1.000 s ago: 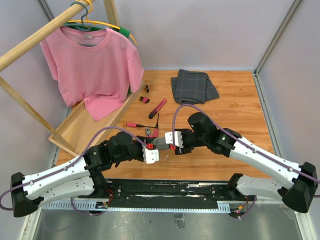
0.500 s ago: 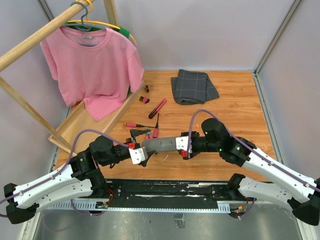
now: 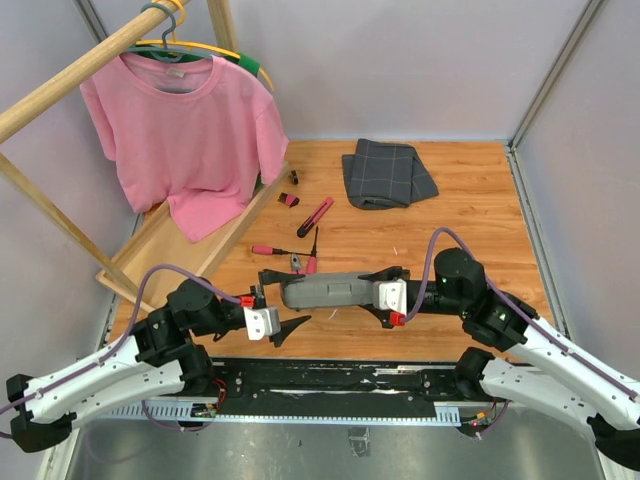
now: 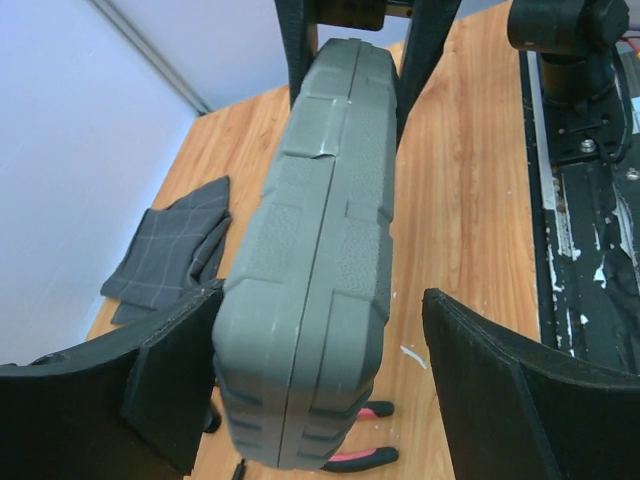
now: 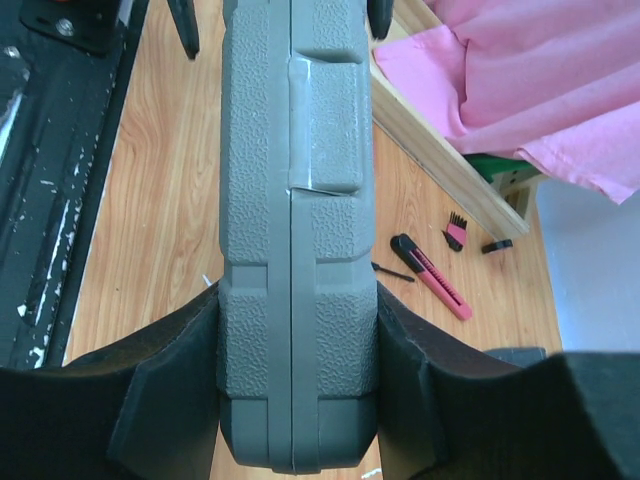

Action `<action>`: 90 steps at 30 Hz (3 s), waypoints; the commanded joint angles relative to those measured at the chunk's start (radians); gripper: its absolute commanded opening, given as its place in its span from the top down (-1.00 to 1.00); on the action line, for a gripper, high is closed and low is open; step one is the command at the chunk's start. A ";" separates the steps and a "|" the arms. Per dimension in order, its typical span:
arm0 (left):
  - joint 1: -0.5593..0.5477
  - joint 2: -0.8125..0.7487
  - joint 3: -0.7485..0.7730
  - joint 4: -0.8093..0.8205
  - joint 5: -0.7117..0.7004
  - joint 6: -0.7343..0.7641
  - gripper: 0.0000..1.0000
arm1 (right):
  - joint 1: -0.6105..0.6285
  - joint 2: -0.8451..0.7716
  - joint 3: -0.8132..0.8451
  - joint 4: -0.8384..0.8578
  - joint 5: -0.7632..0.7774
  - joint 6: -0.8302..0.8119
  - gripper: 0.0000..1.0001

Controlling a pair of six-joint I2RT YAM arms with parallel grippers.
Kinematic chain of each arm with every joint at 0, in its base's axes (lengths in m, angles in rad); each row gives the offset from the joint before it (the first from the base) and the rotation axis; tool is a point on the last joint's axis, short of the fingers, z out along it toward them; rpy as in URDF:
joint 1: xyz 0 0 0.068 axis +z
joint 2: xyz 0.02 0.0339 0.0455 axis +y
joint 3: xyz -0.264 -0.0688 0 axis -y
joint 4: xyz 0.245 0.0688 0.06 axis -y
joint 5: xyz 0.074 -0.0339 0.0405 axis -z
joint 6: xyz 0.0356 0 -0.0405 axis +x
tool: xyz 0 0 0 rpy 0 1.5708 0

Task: Sort the tools into containers
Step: Open the storage box at the center of the board.

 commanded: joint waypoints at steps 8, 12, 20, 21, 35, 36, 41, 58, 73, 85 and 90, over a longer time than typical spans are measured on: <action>-0.010 0.031 0.003 0.063 0.058 0.021 -0.32 | 0.011 0.018 0.025 0.129 -0.071 0.037 0.99; -0.010 0.031 0.002 0.070 0.051 0.028 -0.07 | 0.010 0.017 0.019 0.156 -0.074 0.042 0.99; -0.009 0.042 0.008 0.056 0.052 0.038 0.60 | 0.010 0.014 0.021 0.162 -0.084 0.042 0.89; -0.009 0.043 0.007 0.061 0.039 0.037 0.74 | 0.010 0.012 0.021 0.160 -0.081 0.042 0.80; -0.009 -0.006 -0.023 0.080 -0.051 0.121 0.99 | 0.010 -0.130 -0.028 0.154 -0.022 0.096 -0.41; -0.010 -0.007 -0.023 0.080 -0.055 0.126 0.99 | 0.010 -0.135 -0.027 0.147 -0.010 0.115 -0.43; -0.010 -0.005 -0.023 0.083 -0.088 0.167 0.99 | 0.011 -0.123 -0.022 0.125 0.176 0.356 -0.51; -0.010 -0.040 -0.101 0.170 -0.125 0.504 0.99 | 0.010 -0.138 -0.035 -0.064 0.376 0.935 -0.71; -0.010 -0.038 -0.123 0.285 -0.088 0.685 0.99 | 0.011 -0.213 -0.028 0.252 0.022 0.559 -0.80; -0.009 -0.096 -0.174 0.315 -0.084 0.688 0.99 | 0.010 0.012 0.090 0.257 -0.208 0.173 -0.68; -0.010 -0.109 -0.191 0.326 -0.073 0.693 0.99 | 0.011 0.126 0.193 0.139 -0.265 0.145 -0.55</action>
